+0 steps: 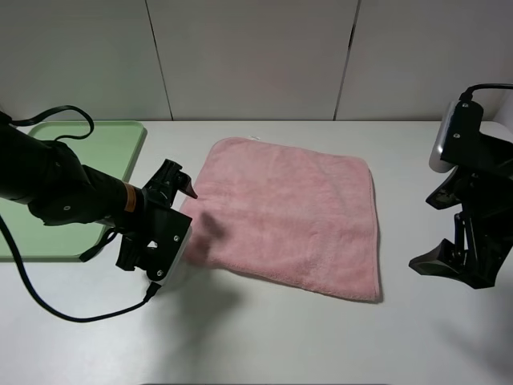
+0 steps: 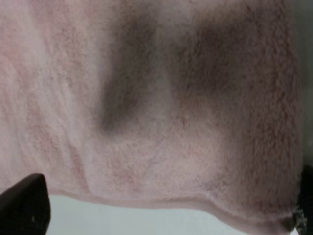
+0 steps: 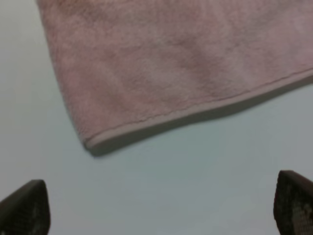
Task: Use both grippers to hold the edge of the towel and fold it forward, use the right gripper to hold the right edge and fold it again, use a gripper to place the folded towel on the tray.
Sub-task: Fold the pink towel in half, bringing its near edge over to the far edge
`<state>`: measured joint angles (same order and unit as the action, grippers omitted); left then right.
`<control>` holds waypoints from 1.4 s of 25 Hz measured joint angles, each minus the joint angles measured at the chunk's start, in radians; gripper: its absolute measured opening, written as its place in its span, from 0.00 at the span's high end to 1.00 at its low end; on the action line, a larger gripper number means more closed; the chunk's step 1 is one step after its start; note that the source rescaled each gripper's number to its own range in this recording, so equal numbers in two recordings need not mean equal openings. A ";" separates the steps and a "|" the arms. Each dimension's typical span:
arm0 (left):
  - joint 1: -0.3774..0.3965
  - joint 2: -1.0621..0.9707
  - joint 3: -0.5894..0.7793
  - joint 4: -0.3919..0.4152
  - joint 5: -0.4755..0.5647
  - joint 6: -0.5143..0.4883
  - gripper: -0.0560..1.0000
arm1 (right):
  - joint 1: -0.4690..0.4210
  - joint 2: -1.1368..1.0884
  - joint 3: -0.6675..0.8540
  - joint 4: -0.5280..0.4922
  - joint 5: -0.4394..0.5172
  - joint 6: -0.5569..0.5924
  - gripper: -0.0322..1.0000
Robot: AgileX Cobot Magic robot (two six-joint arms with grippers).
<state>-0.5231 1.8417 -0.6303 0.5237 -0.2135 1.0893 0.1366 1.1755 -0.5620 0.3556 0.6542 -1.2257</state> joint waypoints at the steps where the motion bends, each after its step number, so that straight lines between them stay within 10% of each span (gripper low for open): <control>1: 0.000 0.000 0.000 0.000 0.000 0.000 0.01 | 0.000 0.000 0.009 0.000 -0.007 -0.013 0.00; 35: 0.000 0.000 0.000 0.000 -0.005 0.000 0.02 | 0.039 0.032 0.049 0.328 -0.090 -0.304 0.00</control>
<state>-0.5231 1.8417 -0.6303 0.5237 -0.2183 1.0893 0.1757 1.2071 -0.5127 0.6833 0.5641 -1.5294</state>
